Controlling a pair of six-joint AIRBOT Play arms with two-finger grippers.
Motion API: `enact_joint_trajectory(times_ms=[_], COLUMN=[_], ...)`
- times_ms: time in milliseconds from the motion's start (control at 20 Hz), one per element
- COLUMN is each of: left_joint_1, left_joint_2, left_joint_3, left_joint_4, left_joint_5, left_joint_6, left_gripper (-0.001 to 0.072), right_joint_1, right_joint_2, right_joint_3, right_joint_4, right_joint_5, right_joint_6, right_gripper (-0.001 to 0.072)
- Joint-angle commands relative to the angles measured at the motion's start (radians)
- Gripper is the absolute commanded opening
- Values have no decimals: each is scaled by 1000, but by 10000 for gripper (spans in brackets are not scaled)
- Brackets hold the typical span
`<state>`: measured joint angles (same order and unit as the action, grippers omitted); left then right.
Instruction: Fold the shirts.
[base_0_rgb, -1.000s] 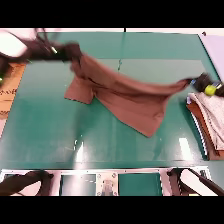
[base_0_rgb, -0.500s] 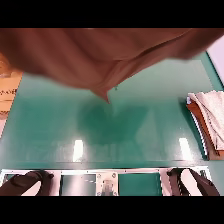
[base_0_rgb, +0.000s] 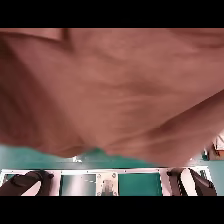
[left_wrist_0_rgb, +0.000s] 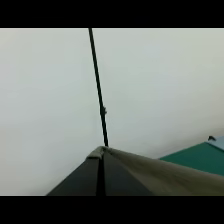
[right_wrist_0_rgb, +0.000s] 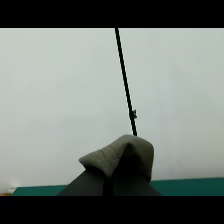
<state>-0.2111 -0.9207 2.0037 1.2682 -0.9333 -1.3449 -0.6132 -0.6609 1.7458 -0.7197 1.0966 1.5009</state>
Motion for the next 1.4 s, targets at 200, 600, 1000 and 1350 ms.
enact_joint_trajectory(times_ms=[200,600,1000,1350], left_joint_1=[0,0,106,220], left_joint_2=[-382,-922,-986,-919], left_joint_3=[-41,-42,5,2], left_joint_4=[11,-176,-181,-196], left_joint_5=[-18,19,-241,-652], left_joint_6=[-45,-42,-121,-86], left_gripper=[27,28,558,26], right_joint_1=[95,359,63,-66], right_joint_2=[-171,-774,-893,-708], right_joint_3=[-530,-691,-574,-803], right_joint_4=[208,226,236,171], right_joint_5=[-170,-524,-123,76], right_joint_6=[-179,-335,-335,-314], right_gripper=[12,14,127,12])
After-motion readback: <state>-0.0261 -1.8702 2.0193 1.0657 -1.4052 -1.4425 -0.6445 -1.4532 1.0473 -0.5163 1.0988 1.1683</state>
